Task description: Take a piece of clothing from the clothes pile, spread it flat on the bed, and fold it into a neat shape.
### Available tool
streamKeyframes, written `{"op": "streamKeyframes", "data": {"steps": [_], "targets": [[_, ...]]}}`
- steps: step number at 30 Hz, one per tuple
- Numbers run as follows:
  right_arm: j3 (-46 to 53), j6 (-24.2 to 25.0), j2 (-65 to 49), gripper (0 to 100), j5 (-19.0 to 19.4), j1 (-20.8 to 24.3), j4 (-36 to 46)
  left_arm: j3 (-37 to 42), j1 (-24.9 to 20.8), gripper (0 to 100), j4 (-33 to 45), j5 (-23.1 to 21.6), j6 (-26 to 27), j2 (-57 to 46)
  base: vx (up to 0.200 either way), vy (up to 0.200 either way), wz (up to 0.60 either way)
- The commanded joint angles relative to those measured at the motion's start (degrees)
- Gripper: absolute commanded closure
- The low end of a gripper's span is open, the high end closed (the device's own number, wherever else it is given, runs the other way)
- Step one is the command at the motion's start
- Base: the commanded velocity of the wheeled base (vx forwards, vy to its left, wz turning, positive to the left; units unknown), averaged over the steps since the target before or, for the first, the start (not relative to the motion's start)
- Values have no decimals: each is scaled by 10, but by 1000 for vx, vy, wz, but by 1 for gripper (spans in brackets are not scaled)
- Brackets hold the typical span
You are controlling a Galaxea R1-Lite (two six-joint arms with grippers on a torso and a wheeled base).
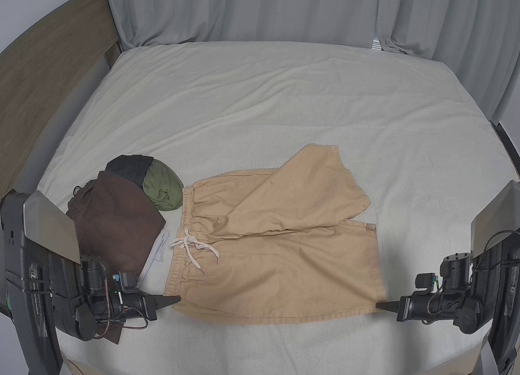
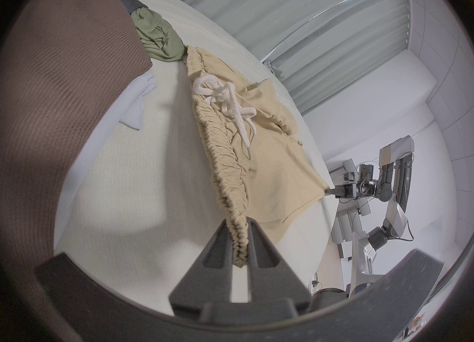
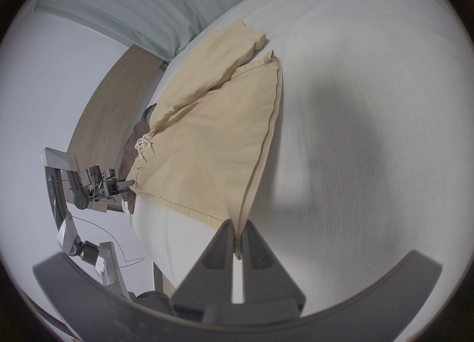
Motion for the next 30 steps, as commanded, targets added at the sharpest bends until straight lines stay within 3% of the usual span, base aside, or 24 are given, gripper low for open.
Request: {"op": "streamKeyframes", "data": {"steps": [1,5,17,18,30], "targets": [[14,-5,1,100,3,-1,0,18,1,100,0,0,9,-13,0,0,0],[13,-7,7,100,4,-4,0,20,1,100,0,0,33,-6,0,0,0],[14,-8,9,100,3,-4,0,25,-2,100,0,0,35,-4,0,0,0],[14,-9,9,0,3,-3,0,25,-2,0,1,0,35,-4,0,0,0],[14,-18,9,0,19,-7,-1,17,-4,0,0,-4,35,27,0,0,0]]}}
